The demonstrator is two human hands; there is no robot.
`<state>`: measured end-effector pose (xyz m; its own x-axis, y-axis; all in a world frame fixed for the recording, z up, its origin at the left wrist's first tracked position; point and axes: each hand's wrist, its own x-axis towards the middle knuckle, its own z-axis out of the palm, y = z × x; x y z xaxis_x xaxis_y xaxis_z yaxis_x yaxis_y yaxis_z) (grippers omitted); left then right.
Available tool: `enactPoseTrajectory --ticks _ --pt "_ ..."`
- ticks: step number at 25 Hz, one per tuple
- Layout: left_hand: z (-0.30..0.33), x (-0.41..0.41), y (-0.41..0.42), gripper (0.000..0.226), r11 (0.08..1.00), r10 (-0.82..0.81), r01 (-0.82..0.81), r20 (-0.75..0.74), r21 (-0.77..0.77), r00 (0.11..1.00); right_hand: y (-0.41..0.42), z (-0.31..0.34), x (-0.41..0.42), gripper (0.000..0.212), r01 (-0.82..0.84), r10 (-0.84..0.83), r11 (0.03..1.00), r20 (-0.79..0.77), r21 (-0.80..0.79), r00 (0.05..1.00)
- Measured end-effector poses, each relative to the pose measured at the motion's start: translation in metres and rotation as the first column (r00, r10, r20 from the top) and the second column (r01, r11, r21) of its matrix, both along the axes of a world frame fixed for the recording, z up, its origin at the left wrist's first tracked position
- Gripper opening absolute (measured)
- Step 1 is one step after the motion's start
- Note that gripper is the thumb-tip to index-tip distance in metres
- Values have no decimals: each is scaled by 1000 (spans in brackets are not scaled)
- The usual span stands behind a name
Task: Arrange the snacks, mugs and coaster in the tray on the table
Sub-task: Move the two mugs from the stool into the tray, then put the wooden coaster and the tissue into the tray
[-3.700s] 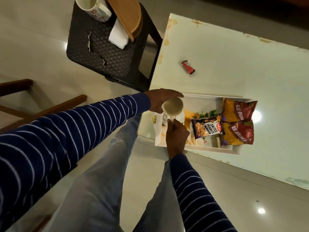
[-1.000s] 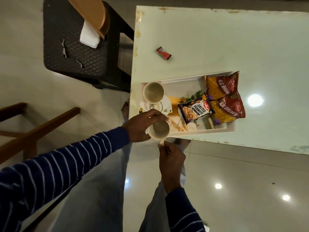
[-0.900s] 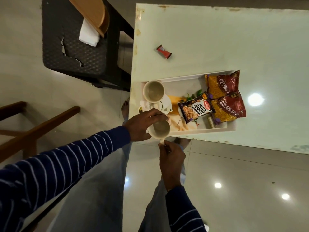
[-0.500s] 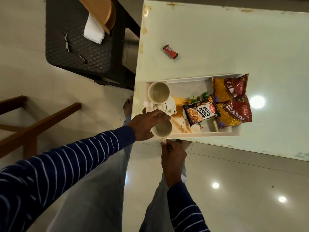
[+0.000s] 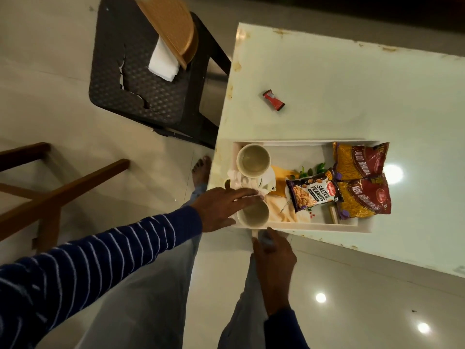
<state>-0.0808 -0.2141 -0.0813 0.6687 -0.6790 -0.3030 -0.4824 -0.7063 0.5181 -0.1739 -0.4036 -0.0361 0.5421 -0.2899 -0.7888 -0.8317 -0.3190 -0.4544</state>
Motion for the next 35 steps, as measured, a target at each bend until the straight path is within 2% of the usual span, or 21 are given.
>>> enactPoseTrajectory --ticks 2,4,6,8,11,14,15,17,19,21,23,25,29,31,35 --pt "6 1 24 89 1000 11 -11 -26 -25 1000 -7 10 15 34 -13 17 991 29 -136 999" --pt "14 11 51 69 994 99 -100 -22 -38 995 -10 17 42 32 -4 41 964 133 -267 990" --pt "22 36 83 48 966 258 -257 33 -31 966 -1 24 81 29 -32 136 942 291 -335 947" --pt "30 75 120 39 888 460 -456 73 -63 885 15 26 127 25 -64 218 937 433 -343 875" --pt "37 149 168 37 682 727 -714 45 -160 685 52 24 201 25 -133 260 956 543 -262 798" --pt "38 225 208 40 334 927 -914 -94 -232 362 108 13 271 28 -214 254 967 554 -138 793" --pt "36 248 218 44 226 948 -944 -167 -240 270 129 9 292 29 -229 244 969 532 -94 811" --pt "29 289 234 51 68 942 -971 -307 -228 138 168 -4 329 31 -227 203 974 456 -2 867" --pt "19 317 239 56 0 905 -987 -420 -159 68 199 -18 359 33 -194 149 977 367 88 918" --pt "5 331 241 57 54 871 -993 -482 -103 97 224 -32 380 29 -196 136 970 343 146 929" --pt "-11 334 241 57 171 864 -983 -470 -71 184 241 -42 394 26 -200 134 965 335 171 933" --pt "-22 334 243 52 239 861 -968 -445 -76 248 250 -49 401 35 -199 138 966 324 163 936" --pt "-22 332 244 39 213 864 -956 -418 -201 280 255 -57 404 42 -151 109 982 325 109 939" --pt "-18 332 246 31 232 870 -934 -371 -272 325 256 -56 404 44 -133 93 986 335 98 938" --pt "-6 331 245 24 235 870 -903 -336 -361 361 257 -45 399 60 -79 14 980 332 183 943"
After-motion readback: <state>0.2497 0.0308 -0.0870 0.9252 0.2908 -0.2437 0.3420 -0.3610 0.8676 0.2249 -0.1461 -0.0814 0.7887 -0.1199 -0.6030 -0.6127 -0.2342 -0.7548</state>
